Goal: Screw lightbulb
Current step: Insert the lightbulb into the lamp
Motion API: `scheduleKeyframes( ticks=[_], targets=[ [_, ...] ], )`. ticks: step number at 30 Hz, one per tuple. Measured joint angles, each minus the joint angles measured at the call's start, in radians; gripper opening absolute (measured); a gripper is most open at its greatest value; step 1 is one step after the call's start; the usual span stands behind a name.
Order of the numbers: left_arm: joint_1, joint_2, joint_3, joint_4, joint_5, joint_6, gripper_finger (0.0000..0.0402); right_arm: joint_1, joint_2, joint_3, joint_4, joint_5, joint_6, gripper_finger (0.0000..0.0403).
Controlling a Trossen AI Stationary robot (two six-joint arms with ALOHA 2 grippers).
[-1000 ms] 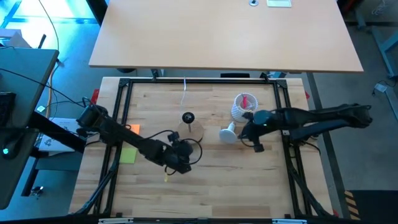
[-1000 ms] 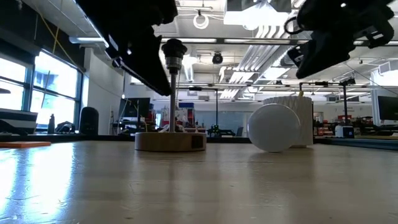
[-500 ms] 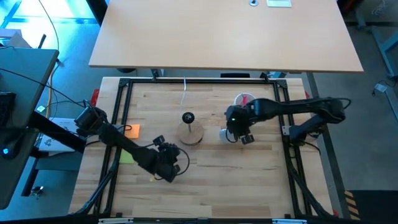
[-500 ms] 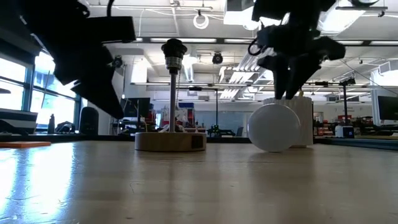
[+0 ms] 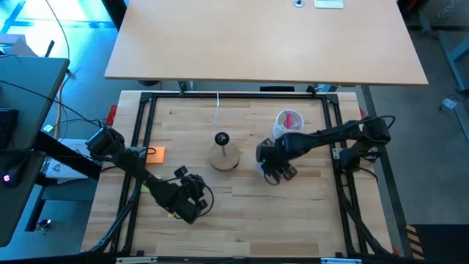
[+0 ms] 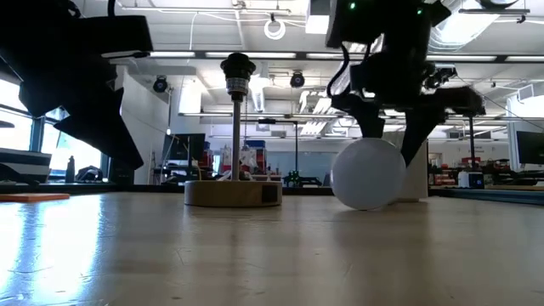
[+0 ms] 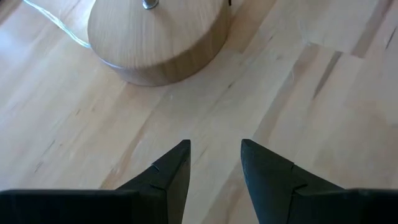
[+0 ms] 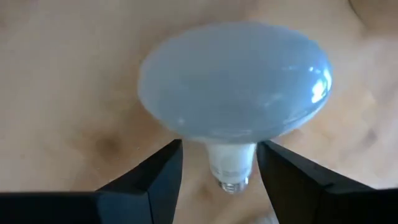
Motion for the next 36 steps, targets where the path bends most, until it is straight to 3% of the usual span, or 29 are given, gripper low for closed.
scheduleKeyframes(
  ticks=[4,11,19,25,32,36],
  targets=[
    [-0.001,0.0,0.0,0.0,-0.004,-0.016,0.0135,0.071,0.0,-0.004,0.064,-0.066,0.126,0.0202],
    [0.003,0.0,0.0,0.001,-0.006,-0.016,0.0135,0.126,0.0,-0.082,0.242,-0.055,0.245,0.0202],
    [0.004,0.0,0.0,0.002,-0.021,0.0,0.0135,0.11,0.004,-0.142,0.371,-0.056,0.314,0.0224],
    [0.004,0.0,0.001,0.001,-0.018,0.009,0.0135,0.075,0.086,-0.144,0.437,-0.082,0.333,0.0233],
    [0.006,0.0,0.001,0.0,-0.016,0.009,0.0135,0.056,0.14,-0.143,0.521,-0.109,0.428,0.0232],
    [0.006,0.0,0.001,0.0,-0.016,0.013,0.0135,0.054,0.142,-0.145,0.557,-0.121,0.478,0.0205]
  ],
)
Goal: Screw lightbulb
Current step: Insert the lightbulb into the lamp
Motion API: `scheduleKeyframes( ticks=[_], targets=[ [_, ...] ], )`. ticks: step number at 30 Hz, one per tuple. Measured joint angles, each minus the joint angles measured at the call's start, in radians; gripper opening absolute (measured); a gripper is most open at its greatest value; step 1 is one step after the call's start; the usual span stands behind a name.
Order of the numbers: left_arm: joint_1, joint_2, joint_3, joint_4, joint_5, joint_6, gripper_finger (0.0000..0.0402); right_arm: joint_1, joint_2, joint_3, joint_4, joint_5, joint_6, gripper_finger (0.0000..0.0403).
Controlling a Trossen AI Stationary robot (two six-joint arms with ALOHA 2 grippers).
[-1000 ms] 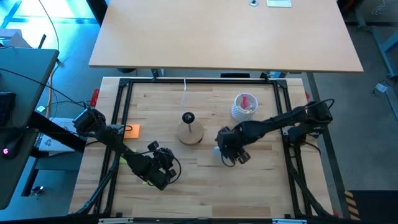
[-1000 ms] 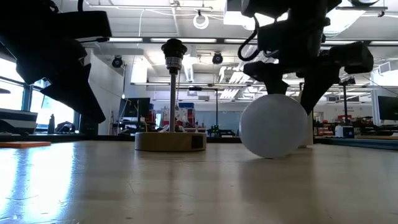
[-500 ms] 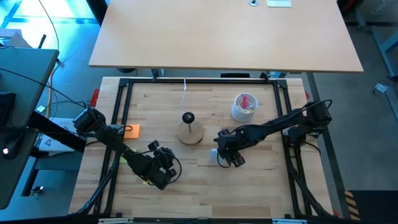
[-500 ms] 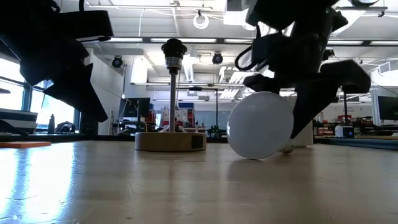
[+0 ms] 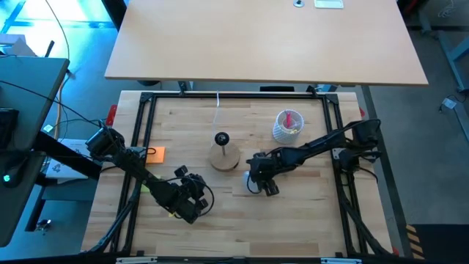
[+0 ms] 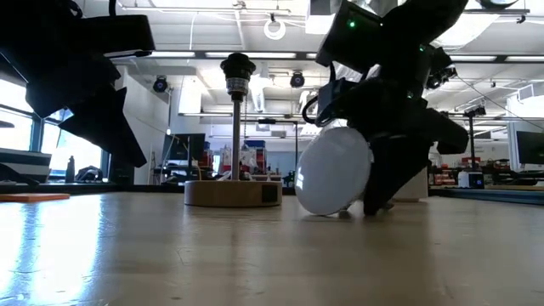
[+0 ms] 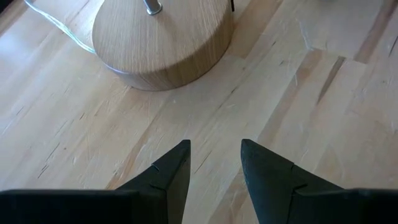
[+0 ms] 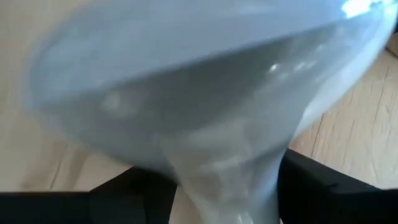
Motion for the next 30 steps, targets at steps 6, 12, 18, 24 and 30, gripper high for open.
scheduleKeyframes(
  ticks=[6,12,18,24,30],
  targets=[
    [-0.015,0.0,0.0,-0.001,0.002,-0.033,0.0135,-0.01,-0.002,-0.131,0.321,-0.013,0.119,0.0136],
    [-0.042,0.0,0.0,0.0,-0.003,-0.069,0.0135,0.001,0.0,-0.292,0.749,0.01,0.294,0.0136],
    [-0.041,0.0,0.0,0.098,-0.145,-0.071,0.0135,0.018,-0.005,-0.332,1.282,0.11,0.357,0.0135],
    [-0.028,0.016,0.0,0.486,-0.439,0.18,0.0135,0.018,-0.007,-0.326,1.82,-0.023,0.374,0.0135],
    [0.063,0.067,0.0,1.112,-0.274,0.791,0.0144,0.063,-0.036,-0.302,1.855,-0.163,0.297,0.0135]
  ],
)
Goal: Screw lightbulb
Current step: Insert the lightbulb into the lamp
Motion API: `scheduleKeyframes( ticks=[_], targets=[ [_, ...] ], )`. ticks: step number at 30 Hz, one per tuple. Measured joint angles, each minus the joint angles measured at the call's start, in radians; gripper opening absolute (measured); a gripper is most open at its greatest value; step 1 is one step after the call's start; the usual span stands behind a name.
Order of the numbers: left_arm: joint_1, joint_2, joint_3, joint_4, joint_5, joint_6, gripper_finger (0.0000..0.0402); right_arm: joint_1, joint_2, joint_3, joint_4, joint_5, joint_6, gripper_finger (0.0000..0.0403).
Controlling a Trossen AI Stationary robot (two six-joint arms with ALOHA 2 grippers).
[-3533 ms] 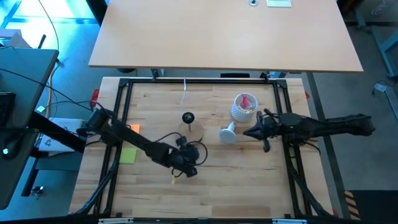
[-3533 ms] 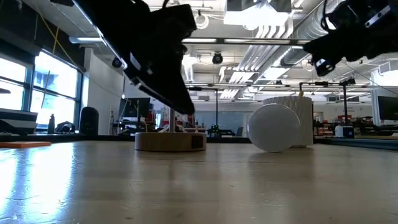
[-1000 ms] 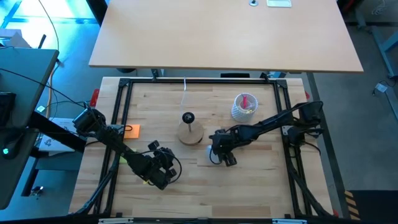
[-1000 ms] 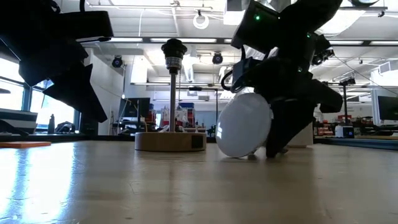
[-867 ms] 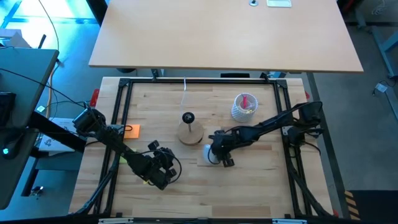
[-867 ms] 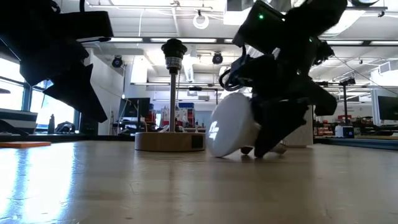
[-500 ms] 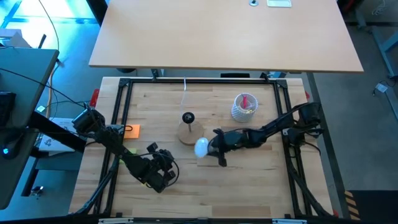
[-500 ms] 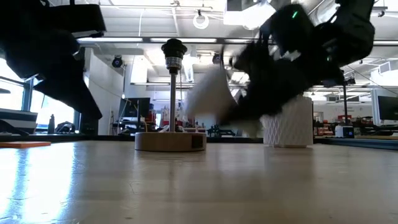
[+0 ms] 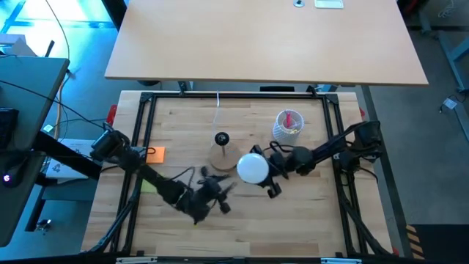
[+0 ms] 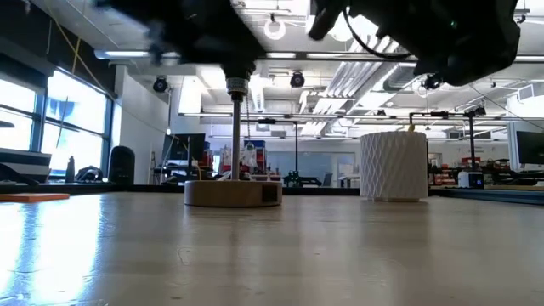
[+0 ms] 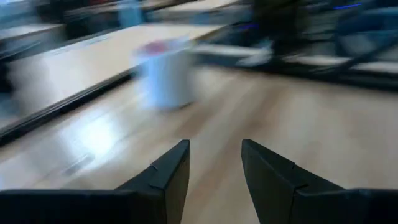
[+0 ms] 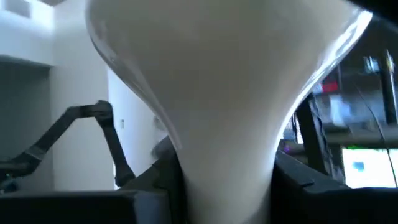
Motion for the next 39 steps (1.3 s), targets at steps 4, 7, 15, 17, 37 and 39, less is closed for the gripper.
scheduleKeyframes(
  ticks=[4,7,15,17,37,39],
  targets=[
    [0.064,-0.001,0.001,0.299,0.324,0.262,0.0161,0.034,-0.051,-0.005,-0.003,-0.055,-0.066,0.0135],
    [0.103,-0.002,0.0,0.415,0.341,0.35,0.0172,0.052,-0.086,-0.015,-0.004,-0.068,-0.106,0.0135],
    [0.193,-0.002,0.001,0.547,0.623,0.401,0.0213,0.065,-0.113,-0.046,-0.039,-0.024,-0.162,0.0135],
    [0.207,-0.002,0.001,0.545,0.635,0.383,0.0223,0.064,-0.113,-0.051,-0.056,-0.003,-0.18,0.0135],
    [0.227,-0.001,0.0,0.507,0.582,0.331,0.0221,0.064,-0.113,-0.052,-0.133,0.166,-0.225,0.0135],
    [0.228,-0.001,0.0,0.507,0.578,0.33,0.0219,0.064,-0.113,-0.052,-0.132,0.19,-0.224,0.0135]
  ],
)
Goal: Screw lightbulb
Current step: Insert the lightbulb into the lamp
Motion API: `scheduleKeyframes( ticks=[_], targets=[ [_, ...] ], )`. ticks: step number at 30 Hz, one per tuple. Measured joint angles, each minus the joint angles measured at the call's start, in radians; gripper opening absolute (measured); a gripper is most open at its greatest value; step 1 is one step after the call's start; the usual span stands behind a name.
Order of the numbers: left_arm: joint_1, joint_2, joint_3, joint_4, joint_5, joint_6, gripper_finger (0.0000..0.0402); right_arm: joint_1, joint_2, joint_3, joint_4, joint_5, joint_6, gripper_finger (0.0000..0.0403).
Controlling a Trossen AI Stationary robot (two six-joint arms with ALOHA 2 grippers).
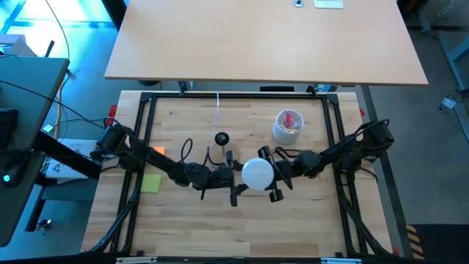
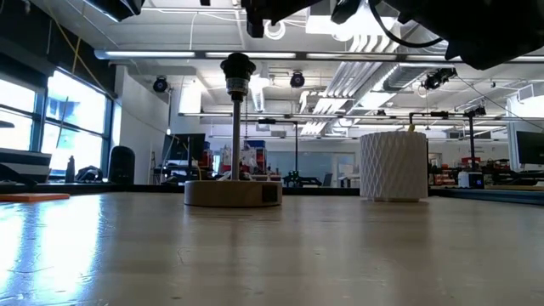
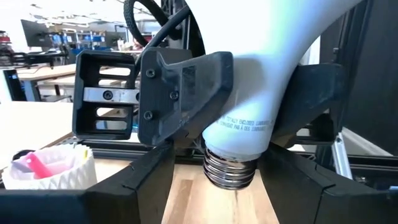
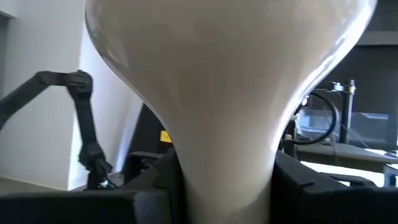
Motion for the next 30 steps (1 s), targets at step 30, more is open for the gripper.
scheduleKeyframes(
  ticks=[30],
  targets=[
    [-0.003,0.002,0.004,-0.084,-0.049,-0.095,0.0098,0.0,0.001,0.0,-0.068,0.074,0.068,0.0145]
  ],
)
